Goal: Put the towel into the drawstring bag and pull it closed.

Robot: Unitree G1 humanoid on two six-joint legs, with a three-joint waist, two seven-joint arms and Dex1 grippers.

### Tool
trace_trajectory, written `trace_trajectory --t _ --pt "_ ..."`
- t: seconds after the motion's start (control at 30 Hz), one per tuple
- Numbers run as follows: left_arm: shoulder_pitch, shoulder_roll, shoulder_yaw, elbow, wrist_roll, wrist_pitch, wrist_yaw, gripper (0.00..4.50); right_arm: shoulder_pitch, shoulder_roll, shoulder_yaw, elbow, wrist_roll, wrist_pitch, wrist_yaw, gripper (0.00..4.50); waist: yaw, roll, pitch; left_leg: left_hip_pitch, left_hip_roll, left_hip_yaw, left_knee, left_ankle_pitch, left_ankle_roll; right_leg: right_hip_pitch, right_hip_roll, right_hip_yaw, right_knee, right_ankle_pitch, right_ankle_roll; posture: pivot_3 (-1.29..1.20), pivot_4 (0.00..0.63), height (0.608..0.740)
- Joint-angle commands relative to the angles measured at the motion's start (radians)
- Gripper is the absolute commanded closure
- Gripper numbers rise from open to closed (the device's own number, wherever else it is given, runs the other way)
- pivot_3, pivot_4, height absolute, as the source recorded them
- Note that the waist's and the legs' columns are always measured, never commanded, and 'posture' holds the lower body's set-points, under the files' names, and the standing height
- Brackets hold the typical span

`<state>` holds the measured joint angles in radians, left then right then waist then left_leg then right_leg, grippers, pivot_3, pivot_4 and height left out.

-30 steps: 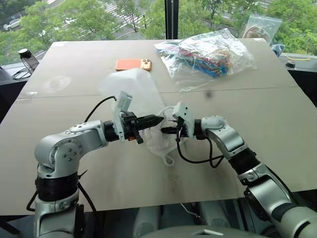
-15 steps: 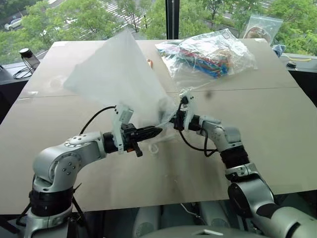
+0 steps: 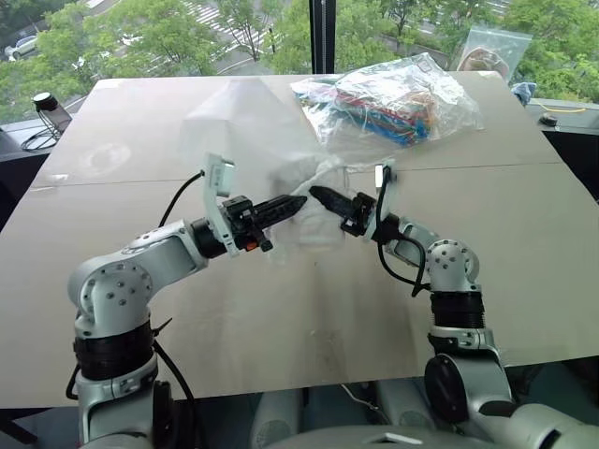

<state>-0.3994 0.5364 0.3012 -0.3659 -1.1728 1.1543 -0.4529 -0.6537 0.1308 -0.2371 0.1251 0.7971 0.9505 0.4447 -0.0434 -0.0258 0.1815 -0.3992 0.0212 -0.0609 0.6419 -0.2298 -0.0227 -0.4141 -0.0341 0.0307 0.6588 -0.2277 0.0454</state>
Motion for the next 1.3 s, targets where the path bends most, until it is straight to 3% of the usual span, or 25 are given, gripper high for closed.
trace_trajectory --t 0.03,0.2,0.4,0.47,0.53,0.57,0.6,0.67,0.87,1.3 --pt "-0.007 -0.008 -0.052 -0.074 -0.055 0.006 0.001 4.50 -0.030 0.033 0.042 -0.039 -0.018 -0.069 -0.033 4.49 0.002 0.000 0.000 0.000 0.000 0.000 0.000 0.000 0.000 0.000 0.000 0.000 0.000 0.000 0.000 0.00 0.150 0.734" --pt "-0.034 -0.050 -0.126 -0.070 -0.033 -0.026 0.012 4.50 -0.018 0.011 0.190 -0.072 -0.148 -0.192 -0.020 4.49 0.000 0.000 0.000 0.000 0.000 0.000 0.000 0.000 0.000 0.000 0.000 0.000 0.000 0.000 0.000 0.00 0.150 0.734" --pt "-0.018 -0.055 -0.173 -0.069 0.017 -0.061 -0.005 4.50 -0.014 -0.013 0.262 -0.065 -0.253 -0.280 -0.042 4.49 0.001 0.000 0.000 0.000 0.000 0.000 0.000 0.000 0.000 0.000 0.000 0.000 -0.001 0.000 0.000 0.00 0.150 0.734" --pt "-0.009 -0.044 -0.162 -0.051 0.045 -0.080 -0.007 4.50 0.012 -0.063 0.293 -0.098 -0.241 -0.255 0.041 4.49 0.001 0.000 0.000 0.000 0.000 0.000 -0.001 0.000 0.000 0.000 0.000 0.000 -0.001 0.000 0.000 0.00 0.150 0.734" --pt "0.001 -0.028 -0.145 -0.022 0.070 -0.092 -0.015 4.50 0.034 -0.105 0.297 -0.102 -0.239 -0.228 0.058 3.46 0.001 0.000 0.000 0.000 0.000 0.000 -0.001 0.000 0.000 0.000 0.000 0.000 -0.001 0.000 0.000 0.00 0.150 0.734" --pt "0.008 -0.014 -0.142 -0.009 0.090 -0.099 -0.025 4.50 0.047 -0.129 0.301 -0.114 -0.234 -0.215 0.071 3.17 0.001 0.000 0.000 0.000 0.000 0.000 -0.001 0.000 0.000 0.000 0.000 0.000 -0.001 0.000 0.000 0.00 0.150 0.734" --pt "0.022 0.004 -0.141 0.005 0.112 -0.107 -0.042 4.50 0.065 -0.159 0.311 -0.139 -0.232 -0.185 0.078 2.44 0.001 0.000 0.000 0.000 0.000 0.000 -0.001 0.000 0.000 0.000 0.000 0.000 -0.001 0.000 0.000 0.00 0.150 0.734" --pt "0.044 0.031 -0.140 0.022 0.143 -0.121 -0.067 4.50 0.094 -0.214 0.340 -0.188 -0.232 -0.141 0.103 1.71 0.002 0.000 0.000 0.000 0.000 0.000 -0.001 0.000 0.000 0.000 0.000 0.000 -0.001 0.000 0.000 0.00 0.150 0.734" --pt "0.071 0.054 -0.123 0.043 0.161 -0.137 -0.098 4.50 0.150 -0.347 0.429 -0.279 -0.256 -0.090 0.167 1.71 0.000 0.000 0.000 0.000 0.000 0.000 -0.002 0.000 0.000 0.000 0.000 0.000 -0.002 -0.001 0.000 0.00 0.150 0.734" --pt "0.050 0.064 -0.123 0.039 0.156 -0.122 -0.116 4.50 0.158 -0.456 0.456 -0.353 -0.262 -0.003 0.205 1.71 0.003 0.000 0.000 0.000 0.000 0.000 -0.002 0.000 0.000 0.000 0.000 0.000 -0.002 -0.001 0.001 0.00 0.150 0.734"
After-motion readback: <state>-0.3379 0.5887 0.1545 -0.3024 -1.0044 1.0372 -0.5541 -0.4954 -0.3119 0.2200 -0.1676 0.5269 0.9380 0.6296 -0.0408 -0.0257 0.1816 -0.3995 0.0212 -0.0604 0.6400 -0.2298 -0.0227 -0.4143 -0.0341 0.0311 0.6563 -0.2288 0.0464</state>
